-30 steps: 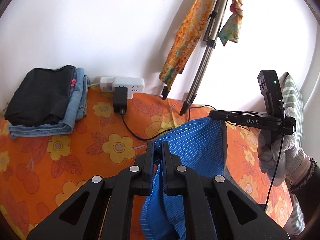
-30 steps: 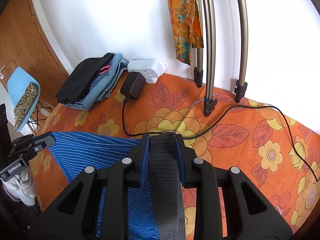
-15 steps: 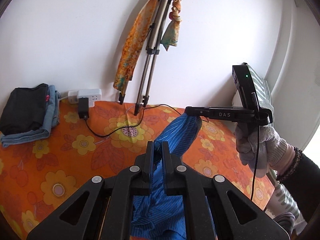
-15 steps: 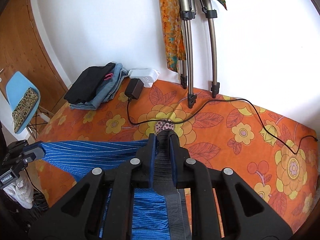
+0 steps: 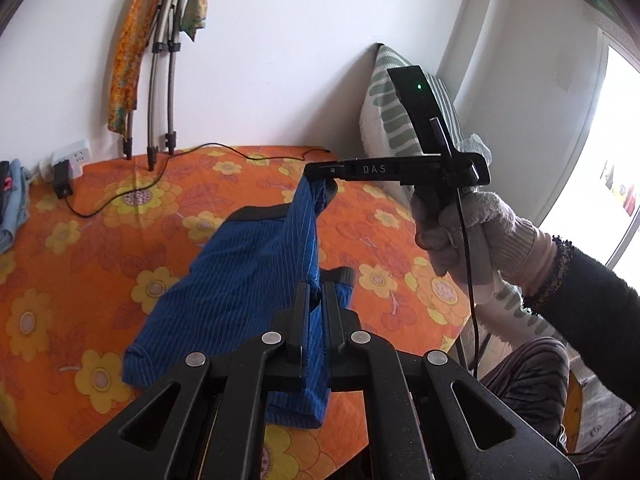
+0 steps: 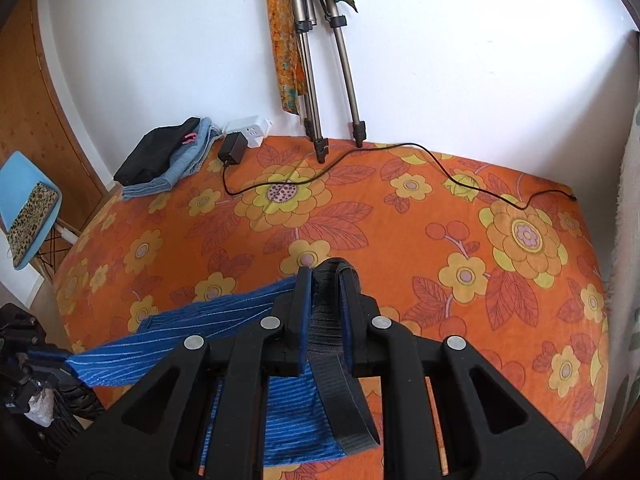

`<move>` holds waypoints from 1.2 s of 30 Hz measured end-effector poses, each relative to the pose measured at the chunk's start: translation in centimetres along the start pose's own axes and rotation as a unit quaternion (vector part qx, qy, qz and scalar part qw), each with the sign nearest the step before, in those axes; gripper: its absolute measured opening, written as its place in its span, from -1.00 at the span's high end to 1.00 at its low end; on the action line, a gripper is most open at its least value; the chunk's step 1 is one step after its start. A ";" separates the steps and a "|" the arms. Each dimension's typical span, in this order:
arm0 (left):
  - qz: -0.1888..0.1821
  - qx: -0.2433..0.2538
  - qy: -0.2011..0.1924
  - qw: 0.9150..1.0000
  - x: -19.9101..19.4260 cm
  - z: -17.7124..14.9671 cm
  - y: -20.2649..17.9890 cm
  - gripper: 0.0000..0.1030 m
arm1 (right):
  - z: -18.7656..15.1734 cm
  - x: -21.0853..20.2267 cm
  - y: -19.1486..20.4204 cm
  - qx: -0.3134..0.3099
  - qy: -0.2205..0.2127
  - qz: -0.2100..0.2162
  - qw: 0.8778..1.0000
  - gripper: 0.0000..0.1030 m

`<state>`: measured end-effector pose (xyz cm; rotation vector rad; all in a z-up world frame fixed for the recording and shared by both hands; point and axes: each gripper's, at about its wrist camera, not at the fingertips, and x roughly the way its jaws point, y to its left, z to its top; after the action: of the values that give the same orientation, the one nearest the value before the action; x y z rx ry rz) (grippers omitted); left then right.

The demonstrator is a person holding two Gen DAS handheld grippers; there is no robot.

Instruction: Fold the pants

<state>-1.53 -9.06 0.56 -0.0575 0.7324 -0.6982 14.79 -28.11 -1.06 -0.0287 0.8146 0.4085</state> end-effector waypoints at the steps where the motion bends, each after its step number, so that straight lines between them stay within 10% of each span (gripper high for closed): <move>1: 0.002 0.009 0.009 1.000 0.5 -0.6 -0.5 0.93 | -0.7 0.0 -0.3 0.004 0.000 -0.004 1.000 0.74; 11: 0.009 0.059 0.089 0.994 4.6 -4.4 -1.4 0.93 | -6.1 1.1 -1.6 0.014 0.013 -0.025 1.000 0.74; 21: 0.016 0.134 0.111 0.985 9.3 -4.8 -4.8 0.23 | -6.9 2.3 -2.8 0.040 0.011 -0.005 0.999 0.74; 30: 0.053 0.173 0.152 0.972 13.1 -5.6 -5.6 0.23 | -6.7 1.7 -4.7 0.065 -0.004 0.012 0.998 0.74; 36: 0.043 0.148 0.150 0.977 12.8 -5.2 -4.2 0.75 | -7.0 1.9 -4.9 0.060 0.001 0.014 0.998 0.74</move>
<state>-0.40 -19.08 -9.82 0.3577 0.9055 -0.7356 12.83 -33.19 -7.84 0.0943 0.8419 0.3842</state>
